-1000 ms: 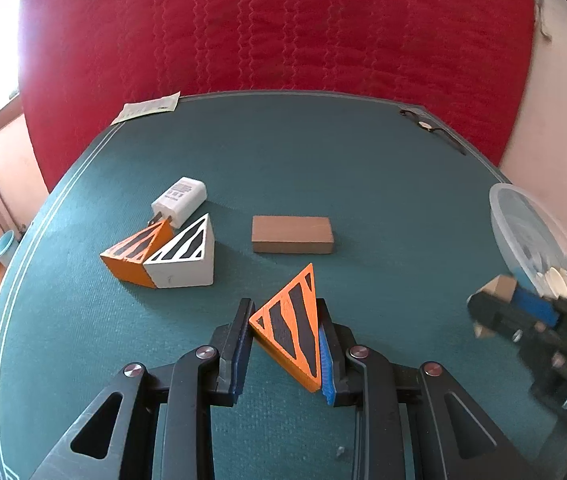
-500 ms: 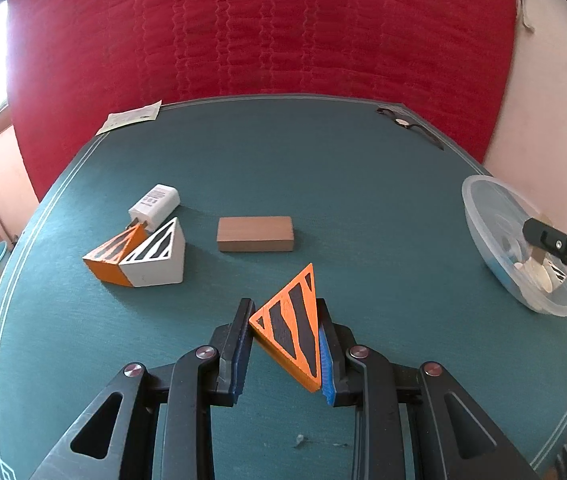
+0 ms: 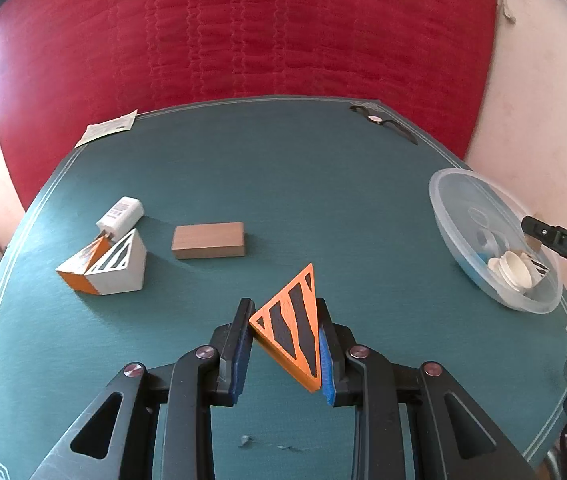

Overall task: Organize rigid objects
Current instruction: 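Carry the tan block into the basin and open the right gripper while the left lifts the triangle, then lower the orange striped triangle into the basin and open the left gripper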

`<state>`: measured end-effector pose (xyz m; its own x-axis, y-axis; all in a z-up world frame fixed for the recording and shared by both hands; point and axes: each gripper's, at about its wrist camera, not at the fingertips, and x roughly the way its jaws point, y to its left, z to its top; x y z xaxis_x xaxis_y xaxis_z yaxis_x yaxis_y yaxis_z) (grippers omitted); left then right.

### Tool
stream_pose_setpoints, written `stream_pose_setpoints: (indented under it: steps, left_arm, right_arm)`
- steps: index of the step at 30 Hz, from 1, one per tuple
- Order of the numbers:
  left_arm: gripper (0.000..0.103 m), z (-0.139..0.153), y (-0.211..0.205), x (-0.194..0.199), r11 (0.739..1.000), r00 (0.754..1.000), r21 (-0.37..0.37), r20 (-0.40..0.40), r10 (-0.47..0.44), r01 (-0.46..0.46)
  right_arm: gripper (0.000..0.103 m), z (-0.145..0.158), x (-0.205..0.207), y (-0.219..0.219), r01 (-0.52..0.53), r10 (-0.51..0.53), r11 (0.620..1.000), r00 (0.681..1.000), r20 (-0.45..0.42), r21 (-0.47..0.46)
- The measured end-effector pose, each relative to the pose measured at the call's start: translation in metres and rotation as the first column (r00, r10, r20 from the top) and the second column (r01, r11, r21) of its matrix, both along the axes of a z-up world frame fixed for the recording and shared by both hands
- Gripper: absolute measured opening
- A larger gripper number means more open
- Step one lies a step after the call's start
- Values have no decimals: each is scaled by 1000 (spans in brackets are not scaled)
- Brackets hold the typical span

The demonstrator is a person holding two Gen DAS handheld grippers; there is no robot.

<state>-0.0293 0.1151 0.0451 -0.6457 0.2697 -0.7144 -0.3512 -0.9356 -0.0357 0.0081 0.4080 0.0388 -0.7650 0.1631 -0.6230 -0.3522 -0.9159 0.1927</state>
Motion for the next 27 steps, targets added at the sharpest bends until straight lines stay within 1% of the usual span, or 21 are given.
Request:
stream_pose_setpoints:
  steps: [3, 5, 9, 20, 23, 27]
  left_arm:
    - [30, 2, 10, 1, 1000, 1000, -8, -4, -17, 17]
    - [30, 3, 16, 2, 999, 1000, -14, -8, -30, 29]
    - [30, 7, 34, 5, 998, 998, -27, -22, -65, 64]
    - [30, 16, 92, 9, 983, 983, -71, -55, -173, 169]
    - [30, 18, 109, 10, 976, 977, -81, -64, -205, 200]
    - [30, 19, 129, 11, 968, 968, -92, -68, -242, 236]
  right_arm:
    - [36, -2, 2, 12, 37, -37, 999, 999, 0, 7]
    - [38, -4, 3, 20, 59, -59, 998, 998, 1, -5]
    - [41, -4, 9, 29, 77, -77, 997, 997, -9, -5]
    - [41, 0, 21, 20, 113, -108, 990, 992, -62, 81]
    - [41, 0, 23, 20, 118, -112, 989, 991, -74, 84]
    - [46, 0, 24, 21, 123, -117, 989, 990, -75, 79]
